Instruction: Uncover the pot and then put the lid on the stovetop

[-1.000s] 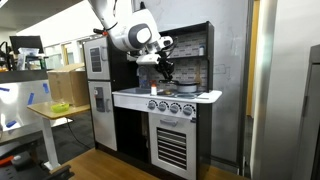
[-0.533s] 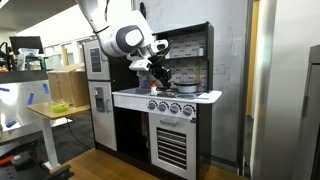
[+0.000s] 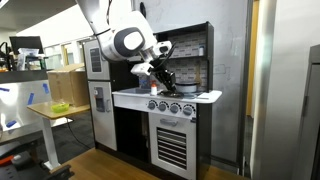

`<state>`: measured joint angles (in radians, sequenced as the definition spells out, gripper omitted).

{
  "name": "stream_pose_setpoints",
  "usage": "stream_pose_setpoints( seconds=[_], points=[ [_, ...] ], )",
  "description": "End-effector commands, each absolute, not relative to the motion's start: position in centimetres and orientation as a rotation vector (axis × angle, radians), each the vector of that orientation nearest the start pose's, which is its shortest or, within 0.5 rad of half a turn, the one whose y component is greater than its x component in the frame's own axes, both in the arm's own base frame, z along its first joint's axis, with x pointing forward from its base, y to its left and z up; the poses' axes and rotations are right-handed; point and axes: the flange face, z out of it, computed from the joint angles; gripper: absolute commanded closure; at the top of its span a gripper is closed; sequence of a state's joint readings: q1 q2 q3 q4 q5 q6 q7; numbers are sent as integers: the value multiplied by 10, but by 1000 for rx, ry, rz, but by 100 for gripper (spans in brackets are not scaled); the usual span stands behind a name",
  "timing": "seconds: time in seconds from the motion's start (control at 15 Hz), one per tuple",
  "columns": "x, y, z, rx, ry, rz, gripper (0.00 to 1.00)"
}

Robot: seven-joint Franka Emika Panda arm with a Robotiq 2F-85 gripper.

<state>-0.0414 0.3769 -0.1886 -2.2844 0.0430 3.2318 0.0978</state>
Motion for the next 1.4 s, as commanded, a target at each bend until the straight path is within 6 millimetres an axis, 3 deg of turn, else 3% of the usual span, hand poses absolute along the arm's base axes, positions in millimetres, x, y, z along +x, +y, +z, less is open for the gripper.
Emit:
stream_pose_setpoints(
  seconds=[0.0,0.4,0.93,1.0,1.13,1.33],
  points=[
    [566,-143,259,-3045,510,-964,92],
    [590,-165,266,-3011,471,-1024,92],
    [626,-192,248,-2959,384,-1031,92],
    [629,-192,247,-2957,365,-1027,42],
    [632,-193,249,-2953,337,-1040,35],
    [633,-191,255,-2950,317,-1056,13]
  ],
)
